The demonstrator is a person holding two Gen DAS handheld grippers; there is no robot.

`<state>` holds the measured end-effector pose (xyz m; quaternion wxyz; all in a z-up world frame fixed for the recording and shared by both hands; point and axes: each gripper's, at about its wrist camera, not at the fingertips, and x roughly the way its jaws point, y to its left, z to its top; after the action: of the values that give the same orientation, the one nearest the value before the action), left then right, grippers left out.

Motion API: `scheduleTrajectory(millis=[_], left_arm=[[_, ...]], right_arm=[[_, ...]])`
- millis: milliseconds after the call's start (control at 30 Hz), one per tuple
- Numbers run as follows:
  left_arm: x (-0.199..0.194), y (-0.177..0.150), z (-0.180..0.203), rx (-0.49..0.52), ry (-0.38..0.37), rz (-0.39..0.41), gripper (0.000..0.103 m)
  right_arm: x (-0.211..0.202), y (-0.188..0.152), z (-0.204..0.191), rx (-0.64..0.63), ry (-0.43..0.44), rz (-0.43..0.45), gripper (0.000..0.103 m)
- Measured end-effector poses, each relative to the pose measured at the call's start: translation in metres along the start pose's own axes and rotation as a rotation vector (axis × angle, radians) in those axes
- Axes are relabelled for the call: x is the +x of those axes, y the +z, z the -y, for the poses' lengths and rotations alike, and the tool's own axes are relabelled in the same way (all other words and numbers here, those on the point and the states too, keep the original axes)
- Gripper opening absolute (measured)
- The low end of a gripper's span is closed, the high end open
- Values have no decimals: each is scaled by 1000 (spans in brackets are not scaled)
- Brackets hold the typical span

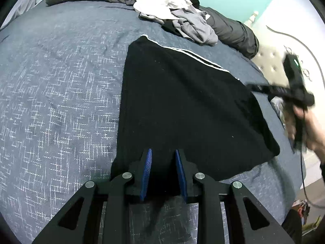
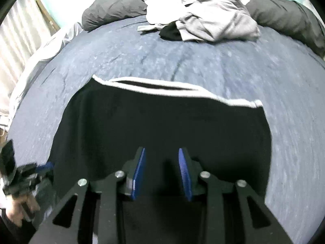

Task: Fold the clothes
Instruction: 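Grasp the white hem band with the right gripper and smooth it flat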

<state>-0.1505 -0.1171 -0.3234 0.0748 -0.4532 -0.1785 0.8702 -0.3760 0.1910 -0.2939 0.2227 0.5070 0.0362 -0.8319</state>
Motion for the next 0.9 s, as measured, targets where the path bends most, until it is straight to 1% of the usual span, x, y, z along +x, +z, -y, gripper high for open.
scheduleTrajectory(millis=[133, 267, 500, 700, 900], left_arm=[[2, 2, 1, 8, 2, 3, 29], [4, 3, 5, 28, 16, 4, 30], [3, 1, -1, -1, -16, 7, 30], [4, 0, -3, -6, -25, 8, 30], [3, 0, -3, -9, -30, 12, 30]], right_arm=[[28, 31, -11, -65, -24, -5, 35], [54, 52, -23, -156, -52, -33, 38], [90, 62, -37, -293, -103, -110, 38], [98, 66, -37, -347, -108, -120, 38], [106, 69, -38, -400, -114, -130, 41]])
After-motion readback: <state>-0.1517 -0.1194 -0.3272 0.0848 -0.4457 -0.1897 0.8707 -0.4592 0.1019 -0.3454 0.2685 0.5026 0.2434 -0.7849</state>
